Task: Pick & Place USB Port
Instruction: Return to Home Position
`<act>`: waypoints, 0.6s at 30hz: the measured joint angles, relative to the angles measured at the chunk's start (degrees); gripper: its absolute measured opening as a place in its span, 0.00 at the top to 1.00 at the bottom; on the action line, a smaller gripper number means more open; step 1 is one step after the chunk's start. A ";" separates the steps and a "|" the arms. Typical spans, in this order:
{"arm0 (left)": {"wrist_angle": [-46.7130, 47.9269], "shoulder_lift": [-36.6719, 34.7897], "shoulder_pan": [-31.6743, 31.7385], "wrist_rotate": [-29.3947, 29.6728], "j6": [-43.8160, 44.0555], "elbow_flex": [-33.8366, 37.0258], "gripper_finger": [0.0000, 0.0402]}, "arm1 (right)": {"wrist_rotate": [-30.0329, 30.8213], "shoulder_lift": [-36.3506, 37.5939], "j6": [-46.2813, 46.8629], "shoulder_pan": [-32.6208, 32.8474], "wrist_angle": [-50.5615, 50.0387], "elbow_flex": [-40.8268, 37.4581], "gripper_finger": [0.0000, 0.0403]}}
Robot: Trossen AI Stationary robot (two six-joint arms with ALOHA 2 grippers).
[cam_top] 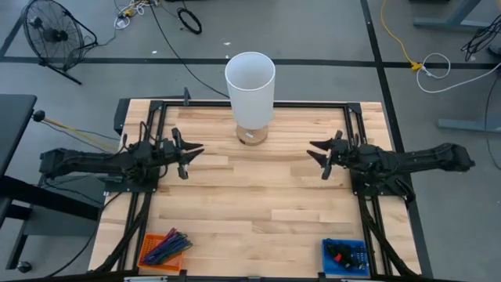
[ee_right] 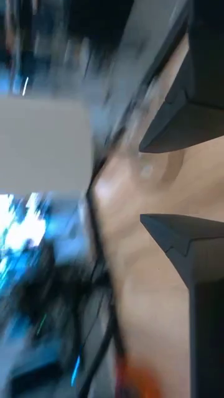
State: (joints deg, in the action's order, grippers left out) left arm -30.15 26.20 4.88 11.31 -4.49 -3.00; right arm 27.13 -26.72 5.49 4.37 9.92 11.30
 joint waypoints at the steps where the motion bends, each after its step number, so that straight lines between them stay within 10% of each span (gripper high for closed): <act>1: -1.32 0.00 0.95 -1.26 0.99 1.11 0.81 | -4.65 0.62 0.05 -1.47 2.89 -1.54 0.58; 5: -2.23 0.00 4.33 -8.45 4.58 2.45 0.81 | -25.77 1.29 0.26 -6.03 15.80 -7.89 0.58; 13: 1.18 0.10 6.94 -15.65 5.79 2.49 0.81 | -25.27 0.98 4.69 -10.74 5.33 -10.48 0.58; 18: -1.38 -0.05 6.96 -15.50 6.36 2.49 0.81 | -34.02 1.47 2.84 -9.58 20.14 -10.32 0.58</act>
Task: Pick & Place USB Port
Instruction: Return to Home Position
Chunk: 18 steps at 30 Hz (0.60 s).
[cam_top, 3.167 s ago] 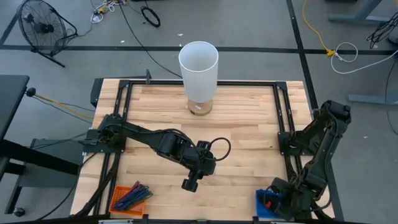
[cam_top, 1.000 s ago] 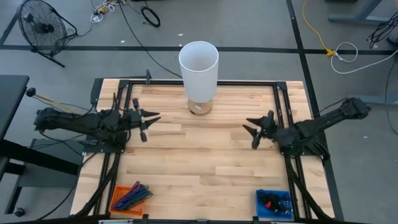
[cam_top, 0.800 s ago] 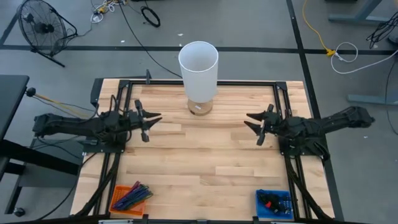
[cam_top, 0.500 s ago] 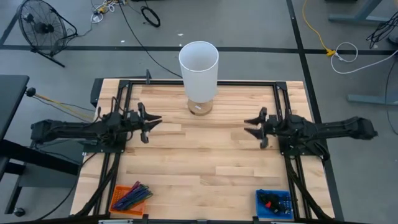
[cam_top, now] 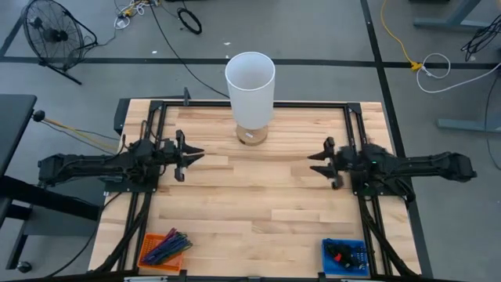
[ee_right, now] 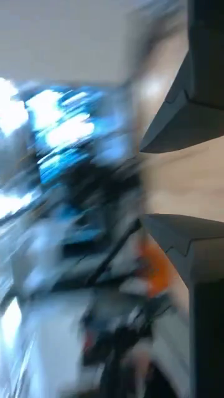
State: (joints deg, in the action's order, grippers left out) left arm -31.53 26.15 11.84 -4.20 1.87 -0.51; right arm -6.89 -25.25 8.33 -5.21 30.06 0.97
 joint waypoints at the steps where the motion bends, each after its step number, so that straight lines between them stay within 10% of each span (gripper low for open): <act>1: -1.17 -0.02 0.00 0.24 0.02 0.00 0.81 | -2.62 0.67 -2.31 0.49 4.23 -0.04 0.58; 18: -1.59 0.09 0.00 -2.34 1.99 0.02 0.81 | 1.89 21.01 -7.83 11.01 -13.54 -0.04 0.58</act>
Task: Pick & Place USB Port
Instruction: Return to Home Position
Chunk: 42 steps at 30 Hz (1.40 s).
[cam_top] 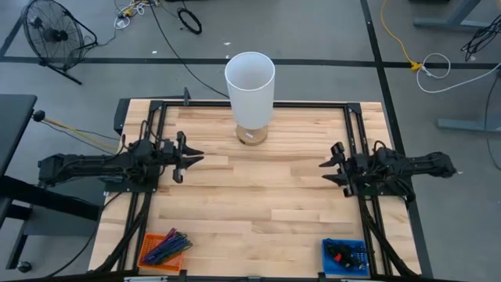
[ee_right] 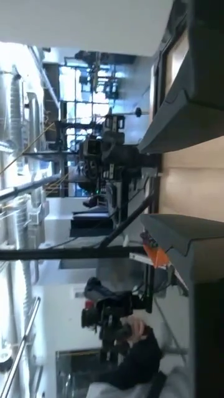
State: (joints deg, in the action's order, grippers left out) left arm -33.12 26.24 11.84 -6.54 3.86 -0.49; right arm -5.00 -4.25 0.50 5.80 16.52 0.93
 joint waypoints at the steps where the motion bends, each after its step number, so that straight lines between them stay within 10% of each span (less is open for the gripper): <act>1: 0.05 0.00 0.00 -1.17 -0.01 0.02 0.81 | 0.03 1.69 -0.23 0.31 -1.43 0.00 0.58; 5: 1.20 0.00 0.00 -1.98 -0.10 0.02 0.81 | 0.38 4.24 0.88 1.58 -7.00 0.01 0.58; 12: 2.22 0.86 -0.04 -3.42 -3.26 0.02 0.81 | 18.72 2.12 7.98 0.97 -14.14 0.09 0.58; 22: -4.52 1.86 -0.04 -12.24 -7.21 0.02 0.81 | 17.04 0.29 14.07 0.95 -14.10 0.09 0.58; 27: -4.84 -0.66 1.67 -7.23 -0.24 0.02 0.81 | 17.06 0.30 14.06 0.95 -14.06 0.09 0.58; 33: 6.32 -5.34 2.12 -21.95 1.79 0.04 0.81 | 17.08 0.30 14.06 0.95 -13.97 0.09 0.58; 42: 13.71 -19.71 2.05 -14.75 7.38 0.04 0.81 | 17.08 0.30 14.04 0.95 -13.99 0.09 0.58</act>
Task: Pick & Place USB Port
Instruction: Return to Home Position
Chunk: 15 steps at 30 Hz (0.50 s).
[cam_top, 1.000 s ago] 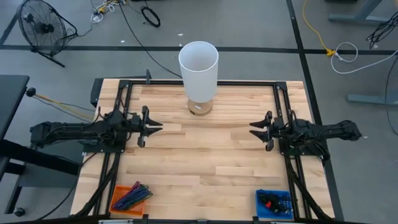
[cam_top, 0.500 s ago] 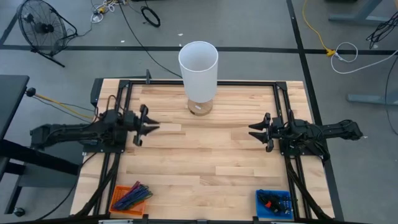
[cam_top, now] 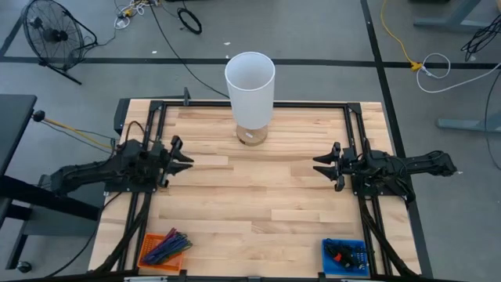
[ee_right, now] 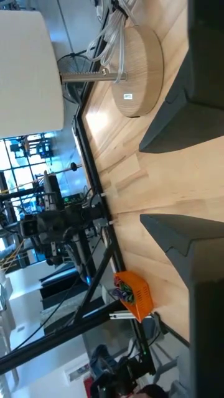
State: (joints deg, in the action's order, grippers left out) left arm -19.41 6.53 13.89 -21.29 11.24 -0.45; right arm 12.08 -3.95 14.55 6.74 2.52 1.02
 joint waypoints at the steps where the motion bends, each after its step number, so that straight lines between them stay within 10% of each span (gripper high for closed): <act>1: 2.55 -2.18 0.02 1.57 -0.07 0.00 0.81 | -0.01 0.00 0.00 0.00 0.01 0.00 0.58; 15: 13.06 -5.48 0.14 3.39 9.15 0.00 0.81 | -0.02 0.00 -0.01 0.00 0.42 0.00 0.58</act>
State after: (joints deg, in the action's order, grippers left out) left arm -6.35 1.05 14.03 -17.90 20.39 -0.45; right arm 12.05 -3.95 14.54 6.74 2.94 1.02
